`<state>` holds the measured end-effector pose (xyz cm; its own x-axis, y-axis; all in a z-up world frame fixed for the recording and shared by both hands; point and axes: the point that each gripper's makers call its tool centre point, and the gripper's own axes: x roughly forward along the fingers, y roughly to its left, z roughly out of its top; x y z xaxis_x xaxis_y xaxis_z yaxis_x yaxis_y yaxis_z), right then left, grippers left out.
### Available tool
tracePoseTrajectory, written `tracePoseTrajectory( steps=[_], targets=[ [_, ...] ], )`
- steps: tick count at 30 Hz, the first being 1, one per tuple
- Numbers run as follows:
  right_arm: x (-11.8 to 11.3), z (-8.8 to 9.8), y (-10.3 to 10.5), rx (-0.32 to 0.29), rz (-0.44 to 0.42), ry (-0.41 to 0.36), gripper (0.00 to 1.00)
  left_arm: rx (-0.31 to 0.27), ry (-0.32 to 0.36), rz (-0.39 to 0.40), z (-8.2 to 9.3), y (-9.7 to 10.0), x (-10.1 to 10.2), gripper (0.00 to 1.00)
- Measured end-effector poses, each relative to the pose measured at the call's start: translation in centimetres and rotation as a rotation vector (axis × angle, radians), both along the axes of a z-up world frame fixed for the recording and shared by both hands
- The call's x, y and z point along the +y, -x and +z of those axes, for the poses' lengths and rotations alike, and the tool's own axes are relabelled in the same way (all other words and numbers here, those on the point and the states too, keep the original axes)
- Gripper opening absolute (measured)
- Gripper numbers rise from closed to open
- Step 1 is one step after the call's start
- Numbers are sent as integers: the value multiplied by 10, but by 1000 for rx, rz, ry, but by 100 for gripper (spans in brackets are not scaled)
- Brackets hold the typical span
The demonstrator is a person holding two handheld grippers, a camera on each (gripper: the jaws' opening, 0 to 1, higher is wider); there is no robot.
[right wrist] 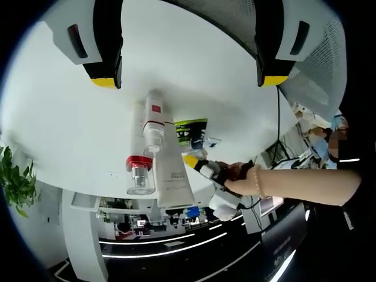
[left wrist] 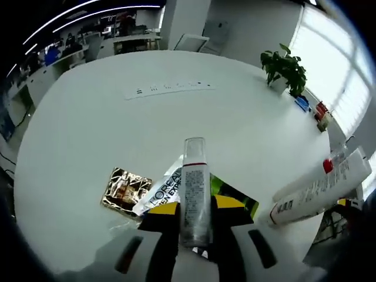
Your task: Arrange the skincare products in the storage area until every visible bottle or jar stands upright without overlapping.
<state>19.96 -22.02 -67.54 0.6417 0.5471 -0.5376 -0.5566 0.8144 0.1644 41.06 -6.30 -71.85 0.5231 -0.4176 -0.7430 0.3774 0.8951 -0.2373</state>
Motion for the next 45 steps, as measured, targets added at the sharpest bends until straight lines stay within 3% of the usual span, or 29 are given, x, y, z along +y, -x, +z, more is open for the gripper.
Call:
tracePoseTrajectory(
  steps=[8,33,45],
  targets=[
    [0,5,-2,-2,-19,-70,93,-7,93,22,13,15,2,22],
    [10,6,1,-4,36,-86,91,-73,325,3,56,82,7,23],
    [15,7,5,5,67,-122,88,-125,514,23,89,115,-3,23]
  ],
)
